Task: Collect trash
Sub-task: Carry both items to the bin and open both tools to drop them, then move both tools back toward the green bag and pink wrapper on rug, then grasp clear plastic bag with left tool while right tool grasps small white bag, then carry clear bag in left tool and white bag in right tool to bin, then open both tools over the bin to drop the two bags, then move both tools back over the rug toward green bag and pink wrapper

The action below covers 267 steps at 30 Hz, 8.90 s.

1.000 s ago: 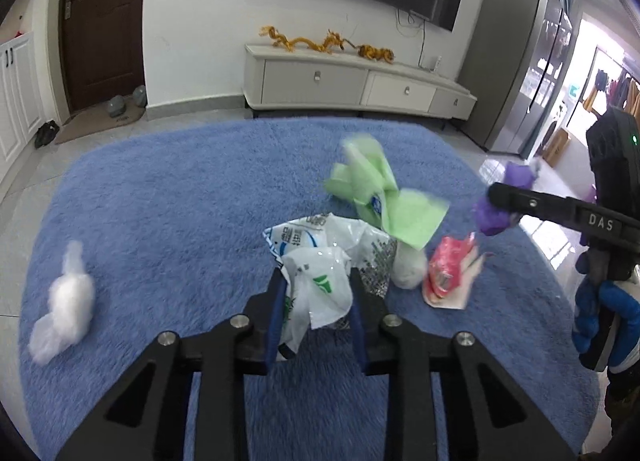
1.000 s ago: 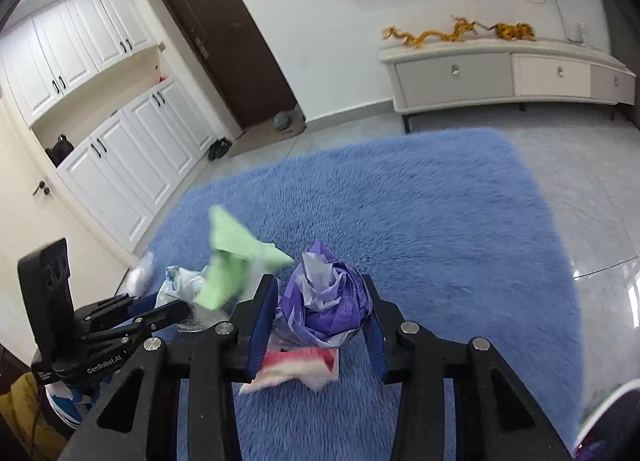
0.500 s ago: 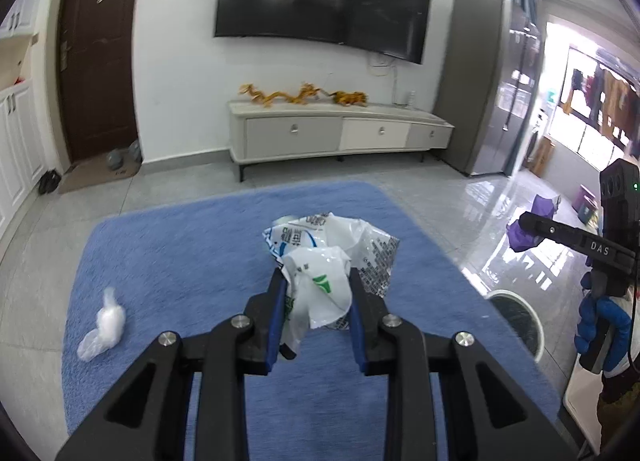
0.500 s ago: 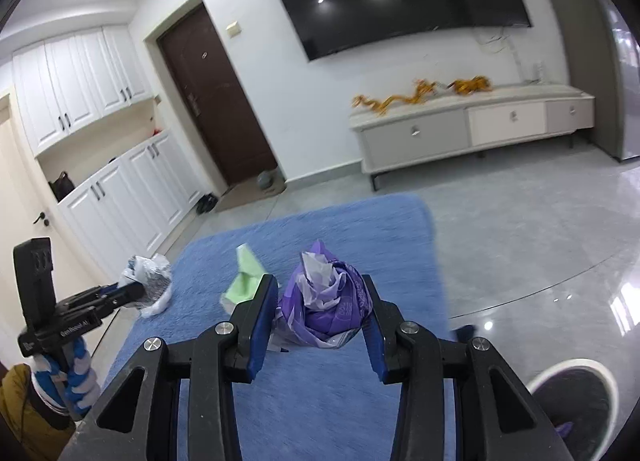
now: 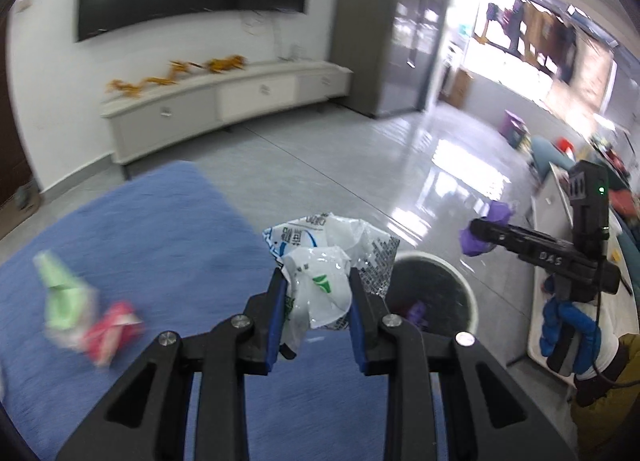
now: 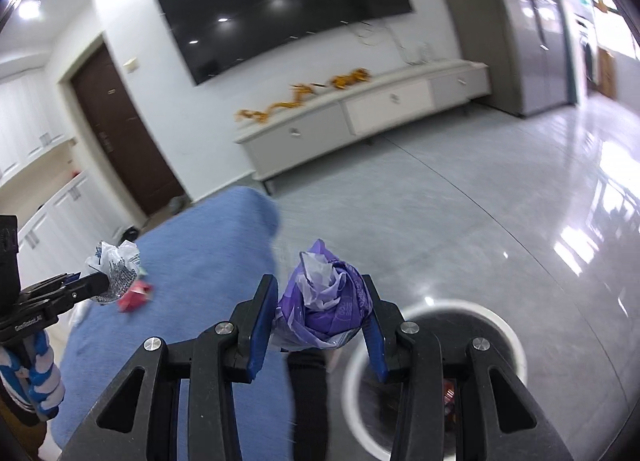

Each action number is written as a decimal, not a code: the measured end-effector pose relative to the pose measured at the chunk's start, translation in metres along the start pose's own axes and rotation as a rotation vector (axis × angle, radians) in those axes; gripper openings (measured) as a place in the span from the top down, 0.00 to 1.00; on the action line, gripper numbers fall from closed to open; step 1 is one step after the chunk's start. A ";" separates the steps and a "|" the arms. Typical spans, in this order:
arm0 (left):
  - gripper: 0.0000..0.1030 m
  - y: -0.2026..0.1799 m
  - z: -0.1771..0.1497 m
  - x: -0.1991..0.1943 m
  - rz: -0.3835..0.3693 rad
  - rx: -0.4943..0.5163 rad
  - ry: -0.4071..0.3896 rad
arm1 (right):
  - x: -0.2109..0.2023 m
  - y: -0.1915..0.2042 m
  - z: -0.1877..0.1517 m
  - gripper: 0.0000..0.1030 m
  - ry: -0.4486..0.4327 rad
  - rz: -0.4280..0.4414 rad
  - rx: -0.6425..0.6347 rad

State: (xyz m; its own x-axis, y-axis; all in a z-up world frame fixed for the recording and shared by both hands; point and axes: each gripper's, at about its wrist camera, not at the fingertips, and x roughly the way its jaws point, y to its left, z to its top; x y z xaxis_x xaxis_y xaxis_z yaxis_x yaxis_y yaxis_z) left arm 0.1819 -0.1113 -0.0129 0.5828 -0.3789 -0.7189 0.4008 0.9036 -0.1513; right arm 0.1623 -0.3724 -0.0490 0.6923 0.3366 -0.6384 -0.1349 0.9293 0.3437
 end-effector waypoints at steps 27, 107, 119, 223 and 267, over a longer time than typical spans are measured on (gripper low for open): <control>0.39 -0.138 0.024 0.142 -0.244 0.023 0.185 | 0.003 -0.117 -0.045 0.47 0.059 -0.195 0.245; 0.38 0.402 -0.186 -0.130 0.549 -0.447 -0.017 | 0.233 0.363 -0.029 0.47 0.420 0.342 -0.539; 0.38 0.407 -0.189 -0.122 0.531 -0.458 0.000 | 0.243 0.389 -0.053 0.67 0.433 0.403 -0.670; 0.74 -0.077 -0.017 0.072 -0.021 0.227 0.088 | -0.018 -0.058 -0.060 0.76 0.065 -0.094 0.112; 0.30 -0.083 -0.011 0.008 0.072 0.078 -0.090 | -0.048 -0.010 -0.039 0.16 -0.051 -0.202 0.097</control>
State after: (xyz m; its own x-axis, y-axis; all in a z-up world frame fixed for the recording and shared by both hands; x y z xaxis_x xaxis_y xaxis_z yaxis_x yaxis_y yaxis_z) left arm 0.1455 -0.1868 -0.0139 0.6715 -0.3335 -0.6617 0.4077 0.9119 -0.0459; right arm 0.1031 -0.3914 -0.0486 0.7338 0.1344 -0.6659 0.0772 0.9574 0.2783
